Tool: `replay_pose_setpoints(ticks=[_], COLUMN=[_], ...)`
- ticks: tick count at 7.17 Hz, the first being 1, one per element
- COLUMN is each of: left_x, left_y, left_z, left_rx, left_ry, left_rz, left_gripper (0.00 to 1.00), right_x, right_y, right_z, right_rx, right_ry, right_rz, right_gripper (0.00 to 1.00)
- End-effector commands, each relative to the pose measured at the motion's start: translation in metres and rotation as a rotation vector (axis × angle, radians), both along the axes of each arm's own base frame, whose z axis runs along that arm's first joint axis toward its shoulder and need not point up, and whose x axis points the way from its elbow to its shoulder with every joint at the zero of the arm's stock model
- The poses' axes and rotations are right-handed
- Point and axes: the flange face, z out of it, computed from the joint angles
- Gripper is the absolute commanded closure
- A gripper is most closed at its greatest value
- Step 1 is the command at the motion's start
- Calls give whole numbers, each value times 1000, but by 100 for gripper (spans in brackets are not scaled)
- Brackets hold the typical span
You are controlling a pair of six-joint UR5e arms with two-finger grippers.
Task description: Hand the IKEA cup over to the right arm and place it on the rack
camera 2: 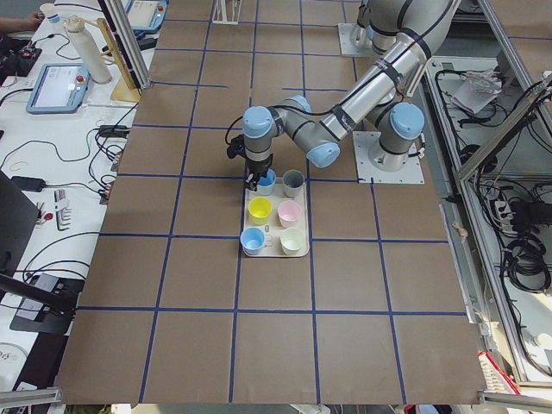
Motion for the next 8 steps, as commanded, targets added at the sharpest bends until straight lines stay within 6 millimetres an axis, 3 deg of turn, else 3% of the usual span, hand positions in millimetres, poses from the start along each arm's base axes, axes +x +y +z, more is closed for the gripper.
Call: replay_pose_setpoints(ticks=[1, 3, 5, 7, 8], left_x=[0, -1, -2, -14, -30], left_y=[-2, -3, -6, -19, -26], left_z=[-12, -13, -2, 39, 69], left_rx=[19, 24, 8, 19, 22], left_ry=[11, 11, 10, 66, 90], left_rz=[7, 12, 24, 105, 188], left_gripper=[45, 100, 100, 100, 100], right_x=[0, 0, 1, -1, -2], right_y=[0, 1, 0, 0, -1], right_z=[0, 1, 0, 0, 0], right_rx=[0, -2, 0, 0, -2], right_ry=[0, 0, 0, 0, 2], right_rz=[0, 0, 2, 0, 1], right_gripper=[0, 0, 0, 0, 0])
